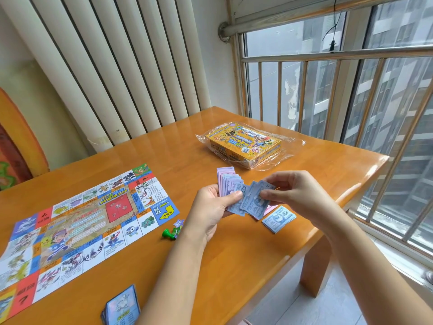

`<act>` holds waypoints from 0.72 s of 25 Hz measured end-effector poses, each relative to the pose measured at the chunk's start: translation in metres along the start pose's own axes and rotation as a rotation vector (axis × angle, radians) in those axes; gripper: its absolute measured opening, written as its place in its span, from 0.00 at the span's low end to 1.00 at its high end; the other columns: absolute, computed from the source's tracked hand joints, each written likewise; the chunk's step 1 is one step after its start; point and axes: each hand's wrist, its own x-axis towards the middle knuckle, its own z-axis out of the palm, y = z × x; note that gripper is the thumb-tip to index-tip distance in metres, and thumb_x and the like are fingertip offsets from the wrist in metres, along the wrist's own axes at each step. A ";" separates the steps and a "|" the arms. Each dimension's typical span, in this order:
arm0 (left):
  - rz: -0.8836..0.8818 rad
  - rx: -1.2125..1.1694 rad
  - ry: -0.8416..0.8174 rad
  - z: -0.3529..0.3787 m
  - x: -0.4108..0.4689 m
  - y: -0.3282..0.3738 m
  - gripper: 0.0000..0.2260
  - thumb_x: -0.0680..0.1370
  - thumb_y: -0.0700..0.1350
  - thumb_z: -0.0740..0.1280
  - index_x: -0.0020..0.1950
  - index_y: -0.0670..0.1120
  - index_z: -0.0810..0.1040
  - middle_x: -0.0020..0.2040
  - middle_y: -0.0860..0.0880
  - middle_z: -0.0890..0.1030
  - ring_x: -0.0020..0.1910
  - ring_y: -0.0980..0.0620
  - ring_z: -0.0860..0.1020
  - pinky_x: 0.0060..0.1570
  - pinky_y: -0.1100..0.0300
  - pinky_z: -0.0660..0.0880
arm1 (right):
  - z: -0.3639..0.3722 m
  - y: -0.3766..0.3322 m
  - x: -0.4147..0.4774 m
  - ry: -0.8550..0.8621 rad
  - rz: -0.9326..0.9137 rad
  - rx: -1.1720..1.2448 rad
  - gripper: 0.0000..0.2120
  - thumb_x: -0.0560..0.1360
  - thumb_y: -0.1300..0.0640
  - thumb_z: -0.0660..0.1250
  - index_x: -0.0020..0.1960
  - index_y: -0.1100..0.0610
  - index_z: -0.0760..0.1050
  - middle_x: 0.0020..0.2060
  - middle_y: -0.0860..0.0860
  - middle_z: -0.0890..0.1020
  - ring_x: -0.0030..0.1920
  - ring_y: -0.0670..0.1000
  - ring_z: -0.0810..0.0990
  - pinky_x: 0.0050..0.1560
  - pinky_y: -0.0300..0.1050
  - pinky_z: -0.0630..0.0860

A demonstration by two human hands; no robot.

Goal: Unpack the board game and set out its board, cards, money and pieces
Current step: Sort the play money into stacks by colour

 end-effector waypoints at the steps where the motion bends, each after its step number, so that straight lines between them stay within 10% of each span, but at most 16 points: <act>1: 0.014 0.000 0.008 0.001 -0.001 0.001 0.07 0.74 0.31 0.68 0.45 0.43 0.80 0.37 0.48 0.84 0.33 0.54 0.82 0.33 0.61 0.80 | 0.001 -0.001 0.000 -0.008 -0.007 -0.005 0.08 0.70 0.66 0.73 0.43 0.54 0.81 0.38 0.51 0.86 0.42 0.56 0.85 0.47 0.49 0.82; 9: -0.042 0.046 -0.088 -0.005 -0.002 0.004 0.04 0.77 0.38 0.66 0.46 0.45 0.80 0.38 0.49 0.84 0.36 0.54 0.82 0.40 0.60 0.80 | 0.015 -0.003 -0.002 0.005 -0.033 -0.160 0.08 0.70 0.66 0.73 0.40 0.54 0.81 0.36 0.50 0.84 0.35 0.51 0.83 0.41 0.45 0.80; 18: -0.239 0.225 -0.040 -0.060 -0.012 0.029 0.08 0.80 0.42 0.62 0.49 0.41 0.79 0.40 0.44 0.85 0.30 0.53 0.81 0.25 0.67 0.75 | 0.068 0.022 -0.042 0.253 -0.087 -0.213 0.10 0.67 0.59 0.76 0.34 0.47 0.78 0.29 0.38 0.76 0.32 0.41 0.71 0.34 0.33 0.64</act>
